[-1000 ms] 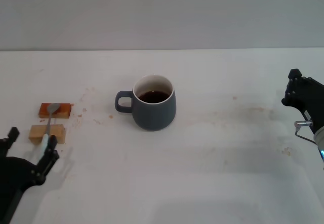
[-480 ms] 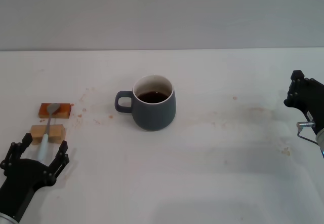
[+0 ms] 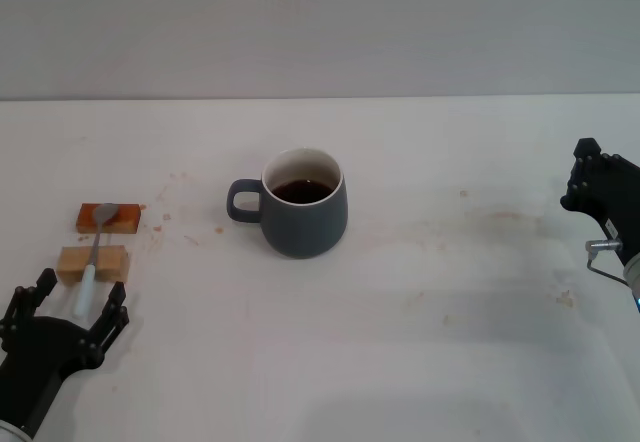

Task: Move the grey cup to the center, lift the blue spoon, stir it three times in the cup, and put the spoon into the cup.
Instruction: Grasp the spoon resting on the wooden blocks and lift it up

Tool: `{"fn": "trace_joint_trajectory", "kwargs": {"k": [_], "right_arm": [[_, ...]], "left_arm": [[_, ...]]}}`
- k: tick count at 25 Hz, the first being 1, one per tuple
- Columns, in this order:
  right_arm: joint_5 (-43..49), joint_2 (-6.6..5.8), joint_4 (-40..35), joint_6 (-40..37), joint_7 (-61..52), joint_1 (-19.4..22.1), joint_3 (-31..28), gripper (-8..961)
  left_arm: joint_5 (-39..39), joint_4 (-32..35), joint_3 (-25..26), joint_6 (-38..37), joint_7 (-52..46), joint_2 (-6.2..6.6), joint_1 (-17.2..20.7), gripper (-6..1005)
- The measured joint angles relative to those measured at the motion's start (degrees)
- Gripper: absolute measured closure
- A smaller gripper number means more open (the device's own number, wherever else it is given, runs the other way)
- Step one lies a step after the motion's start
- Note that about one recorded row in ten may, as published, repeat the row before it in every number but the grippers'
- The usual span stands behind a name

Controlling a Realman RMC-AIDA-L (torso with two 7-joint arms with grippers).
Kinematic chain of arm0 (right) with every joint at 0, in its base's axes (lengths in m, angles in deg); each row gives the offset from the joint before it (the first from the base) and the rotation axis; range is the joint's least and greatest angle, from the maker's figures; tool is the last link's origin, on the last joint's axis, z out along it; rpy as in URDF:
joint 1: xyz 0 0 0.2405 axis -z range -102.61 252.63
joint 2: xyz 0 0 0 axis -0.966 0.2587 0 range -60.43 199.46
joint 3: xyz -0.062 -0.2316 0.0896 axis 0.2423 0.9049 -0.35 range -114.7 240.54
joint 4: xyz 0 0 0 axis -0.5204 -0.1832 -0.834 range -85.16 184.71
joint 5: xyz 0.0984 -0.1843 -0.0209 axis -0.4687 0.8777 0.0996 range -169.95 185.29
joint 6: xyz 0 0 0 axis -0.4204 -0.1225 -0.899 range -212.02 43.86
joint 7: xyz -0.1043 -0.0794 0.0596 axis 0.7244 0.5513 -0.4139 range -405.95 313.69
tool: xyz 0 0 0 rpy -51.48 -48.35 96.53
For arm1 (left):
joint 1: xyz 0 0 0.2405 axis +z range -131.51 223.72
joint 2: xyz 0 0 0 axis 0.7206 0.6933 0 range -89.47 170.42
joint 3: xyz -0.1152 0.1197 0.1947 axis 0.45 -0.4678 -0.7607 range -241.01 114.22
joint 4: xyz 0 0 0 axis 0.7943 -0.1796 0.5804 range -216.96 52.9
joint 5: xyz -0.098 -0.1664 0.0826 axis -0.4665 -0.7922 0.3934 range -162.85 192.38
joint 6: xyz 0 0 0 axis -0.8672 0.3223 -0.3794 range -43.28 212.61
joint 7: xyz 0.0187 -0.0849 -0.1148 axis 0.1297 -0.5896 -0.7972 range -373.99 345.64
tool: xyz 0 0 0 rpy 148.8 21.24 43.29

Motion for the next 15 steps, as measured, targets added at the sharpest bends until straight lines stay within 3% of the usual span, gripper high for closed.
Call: {"fn": "trace_joint_trajectory", "kwargs": {"k": [15], "right_arm": [[0.00,0.00,0.04,0.00,0.00,-0.23,0.00,955]], "left_arm": [[-0.03,-0.30,-0.48,3.07,-0.13,0.10,-0.81,290]]}}
